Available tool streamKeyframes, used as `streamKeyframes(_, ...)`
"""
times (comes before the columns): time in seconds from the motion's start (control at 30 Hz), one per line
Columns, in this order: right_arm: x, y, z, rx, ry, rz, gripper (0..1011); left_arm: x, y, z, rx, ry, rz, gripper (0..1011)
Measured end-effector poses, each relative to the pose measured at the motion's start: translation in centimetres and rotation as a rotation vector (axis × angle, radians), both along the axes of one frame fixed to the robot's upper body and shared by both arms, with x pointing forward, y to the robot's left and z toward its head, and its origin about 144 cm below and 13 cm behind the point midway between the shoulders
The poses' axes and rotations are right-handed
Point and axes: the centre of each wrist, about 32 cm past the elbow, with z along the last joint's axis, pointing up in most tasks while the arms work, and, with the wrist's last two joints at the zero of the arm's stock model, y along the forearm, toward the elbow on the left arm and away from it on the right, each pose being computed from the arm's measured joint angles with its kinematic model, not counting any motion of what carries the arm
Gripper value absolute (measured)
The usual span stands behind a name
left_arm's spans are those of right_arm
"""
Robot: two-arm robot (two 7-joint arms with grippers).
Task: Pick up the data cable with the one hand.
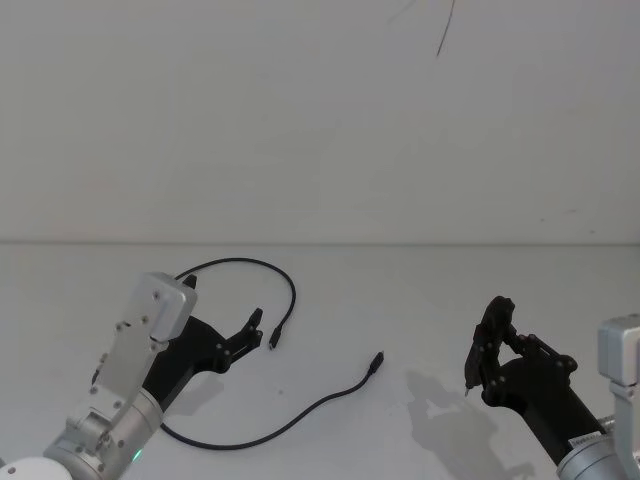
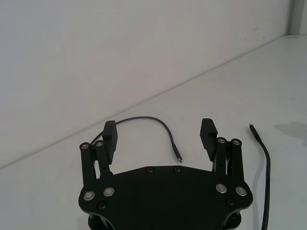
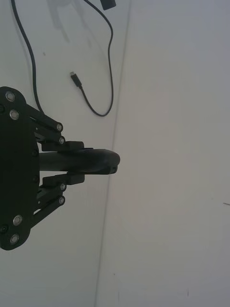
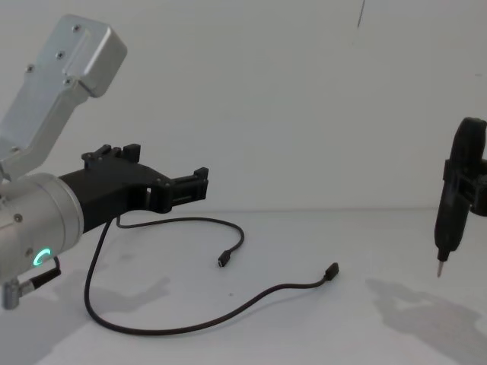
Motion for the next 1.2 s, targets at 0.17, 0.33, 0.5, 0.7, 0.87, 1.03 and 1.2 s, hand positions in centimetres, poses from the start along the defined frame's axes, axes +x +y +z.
streamKeyframes(0.17, 0.0, 0.0, 0.0, 0.0, 0.0, 0.0, 269, 0.0, 0.0, 0.0, 0.0, 0.0, 0.0, 1001)
streamKeyframes(0.33, 0.0, 0.0, 0.0, 0.0, 0.0, 0.0, 269, 0.0, 0.0, 0.0, 0.0, 0.0, 0.0, 1001)
streamKeyframes(0.5, 0.0, 0.0, 0.0, 0.0, 0.0, 0.0, 269, 0.0, 0.0, 0.0, 0.0, 0.0, 0.0, 1001)
streamKeyframes(0.7, 0.0, 0.0, 0.0, 0.0, 0.0, 0.0, 269, 0.0, 0.0, 0.0, 0.0, -0.001, 0.0, 1001)
streamKeyframes(0.87, 0.0, 0.0, 0.0, 0.0, 0.0, 0.0, 269, 0.0, 0.0, 0.0, 0.0, -0.001, -0.002, 1001)
streamKeyframes(1.03, 0.0, 0.0, 0.0, 0.0, 0.0, 0.0, 269, 0.01, 0.09, 0.01, 0.008, -0.004, -0.028, 1001)
streamKeyframes(1.2, 0.0, 0.0, 0.0, 0.0, 0.0, 0.0, 269, 0.04, 0.25, 0.02, 0.021, -0.009, -0.079, 1001)
